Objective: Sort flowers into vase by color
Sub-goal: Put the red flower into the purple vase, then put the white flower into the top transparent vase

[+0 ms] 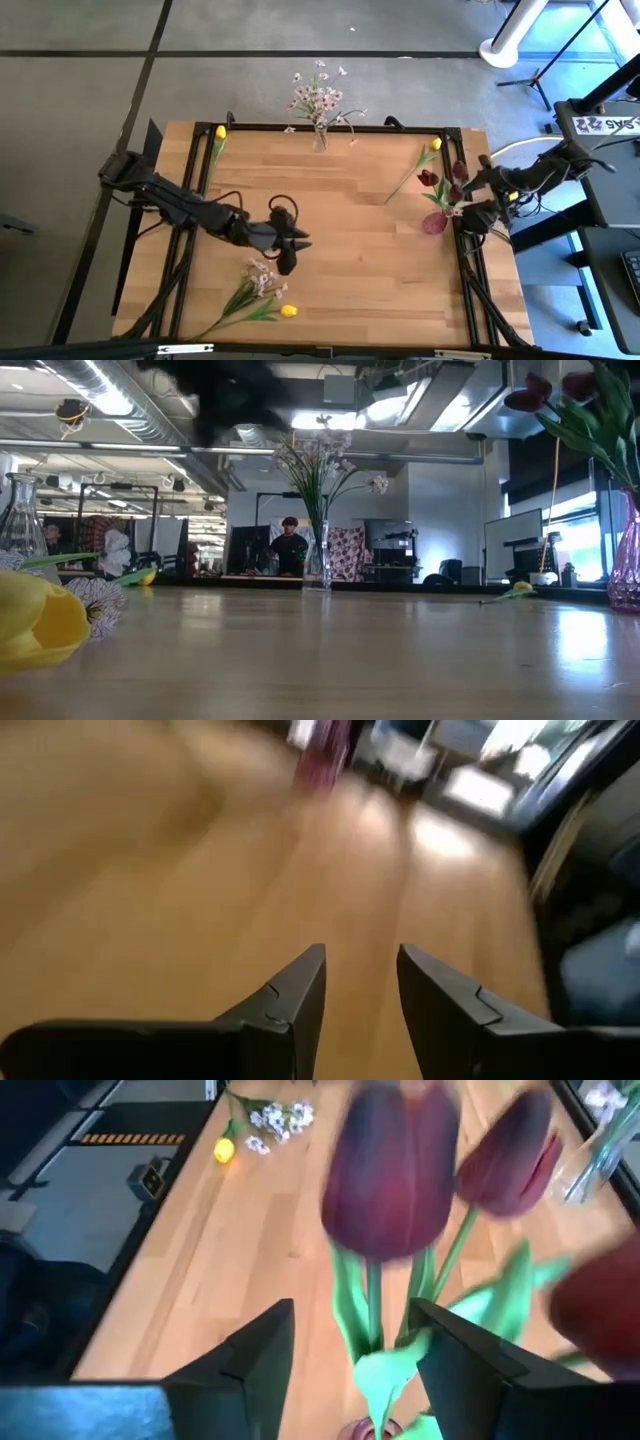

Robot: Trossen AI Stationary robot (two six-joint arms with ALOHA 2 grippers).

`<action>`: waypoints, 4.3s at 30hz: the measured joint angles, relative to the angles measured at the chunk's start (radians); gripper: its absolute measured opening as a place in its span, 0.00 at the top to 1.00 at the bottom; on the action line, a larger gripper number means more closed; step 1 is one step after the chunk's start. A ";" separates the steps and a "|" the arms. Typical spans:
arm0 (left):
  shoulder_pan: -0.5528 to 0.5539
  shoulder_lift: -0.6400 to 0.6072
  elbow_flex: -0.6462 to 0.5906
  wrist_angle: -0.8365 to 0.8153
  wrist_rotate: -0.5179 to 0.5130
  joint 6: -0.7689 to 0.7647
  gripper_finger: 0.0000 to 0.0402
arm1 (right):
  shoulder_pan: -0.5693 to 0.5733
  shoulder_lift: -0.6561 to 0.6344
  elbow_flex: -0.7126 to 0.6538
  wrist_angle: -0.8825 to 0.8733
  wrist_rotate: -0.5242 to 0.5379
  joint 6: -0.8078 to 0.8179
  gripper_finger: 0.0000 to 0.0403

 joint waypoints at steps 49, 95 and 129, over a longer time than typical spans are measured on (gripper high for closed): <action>-0.599 0.319 0.165 -0.697 0.378 -1.173 0.70 | 0.000 0.667 0.183 0.672 0.144 -0.241 0.51; 0.015 -0.068 -0.229 0.967 -0.095 0.609 0.98 | -0.217 0.908 -0.147 1.544 -0.033 -0.420 0.33; 0.155 0.075 -0.261 1.019 0.064 0.681 0.87 | -0.415 1.128 -0.146 1.971 -0.202 -0.306 0.93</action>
